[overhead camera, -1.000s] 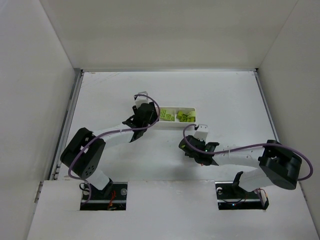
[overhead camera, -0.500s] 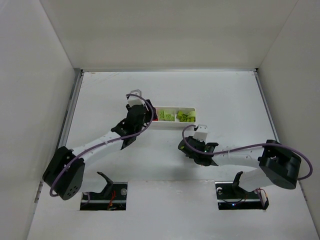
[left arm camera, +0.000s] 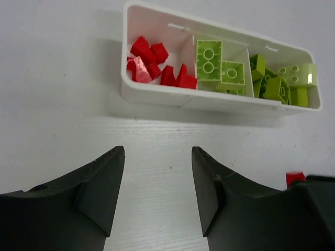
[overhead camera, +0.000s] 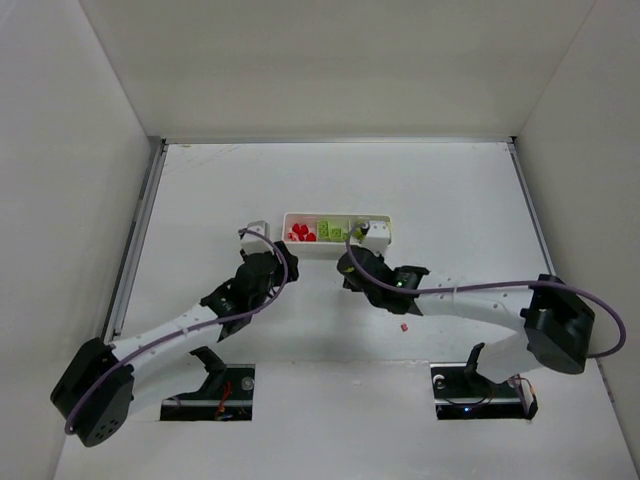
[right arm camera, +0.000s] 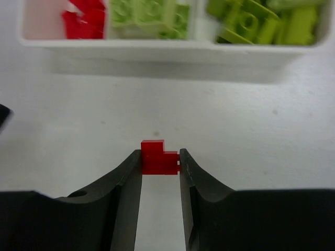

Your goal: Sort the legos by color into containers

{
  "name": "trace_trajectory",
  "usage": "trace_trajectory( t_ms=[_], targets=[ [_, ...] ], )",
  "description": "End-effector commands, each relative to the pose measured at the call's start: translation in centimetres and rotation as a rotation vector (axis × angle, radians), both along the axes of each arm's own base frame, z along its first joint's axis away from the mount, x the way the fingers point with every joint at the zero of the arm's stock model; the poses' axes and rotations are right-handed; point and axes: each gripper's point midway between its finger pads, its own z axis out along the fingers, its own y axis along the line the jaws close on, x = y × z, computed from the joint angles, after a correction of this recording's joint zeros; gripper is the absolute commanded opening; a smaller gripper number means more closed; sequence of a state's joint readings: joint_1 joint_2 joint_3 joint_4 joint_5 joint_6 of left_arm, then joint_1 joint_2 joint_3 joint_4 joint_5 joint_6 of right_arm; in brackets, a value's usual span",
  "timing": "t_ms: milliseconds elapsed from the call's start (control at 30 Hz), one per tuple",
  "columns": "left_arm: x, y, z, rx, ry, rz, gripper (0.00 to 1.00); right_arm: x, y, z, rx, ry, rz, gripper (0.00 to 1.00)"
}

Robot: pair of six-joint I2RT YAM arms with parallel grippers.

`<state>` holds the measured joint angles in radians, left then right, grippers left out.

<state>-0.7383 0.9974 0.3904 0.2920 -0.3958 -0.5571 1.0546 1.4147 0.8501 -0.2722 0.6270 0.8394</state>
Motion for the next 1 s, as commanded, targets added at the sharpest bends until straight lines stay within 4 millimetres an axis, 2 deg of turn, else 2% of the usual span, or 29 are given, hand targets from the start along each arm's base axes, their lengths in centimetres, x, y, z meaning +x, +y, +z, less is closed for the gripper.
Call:
trace_trajectory(
  t_ms=[0,100,233,400,533,633,767,867,967],
  targets=[
    [-1.2,0.9,-0.2,-0.040,-0.009,0.023,0.50,3.2,5.5,4.3,0.097,-0.113,0.103,0.28],
    [-2.5,1.7,-1.2,-0.041,0.015,0.025,0.50,6.1,8.4,5.7,0.151,-0.138,0.133,0.28],
    [-4.0,1.7,-2.1,-0.063,0.028,0.003,0.50,9.5,11.1,5.5,0.188,-0.132,0.161,0.28],
    [-5.1,1.2,-2.6,-0.057,0.032,-0.035,0.50,13.2,12.7,4.6,0.193,-0.129,0.153,0.30],
    [-5.7,0.4,-2.3,-0.059,0.028,-0.067,0.50,14.3,13.6,4.7,0.198,-0.137,0.160,0.44],
    [-5.9,-0.3,-2.2,-0.057,0.024,-0.081,0.50,14.3,13.5,5.5,0.214,-0.147,0.154,0.52],
    [-6.2,-1.3,-2.6,-0.027,0.029,-0.108,0.50,14.2,13.1,6.6,0.223,-0.167,0.151,0.55],
    [-6.9,-3.1,-2.2,-0.031,0.024,-0.161,0.50,13.8,11.5,7.6,0.241,-0.185,0.123,0.55],
    [-7.8,-5.8,-1.3,-0.023,0.006,-0.233,0.50,13.8,10.1,8.5,0.280,-0.197,0.101,0.51]
  ],
)
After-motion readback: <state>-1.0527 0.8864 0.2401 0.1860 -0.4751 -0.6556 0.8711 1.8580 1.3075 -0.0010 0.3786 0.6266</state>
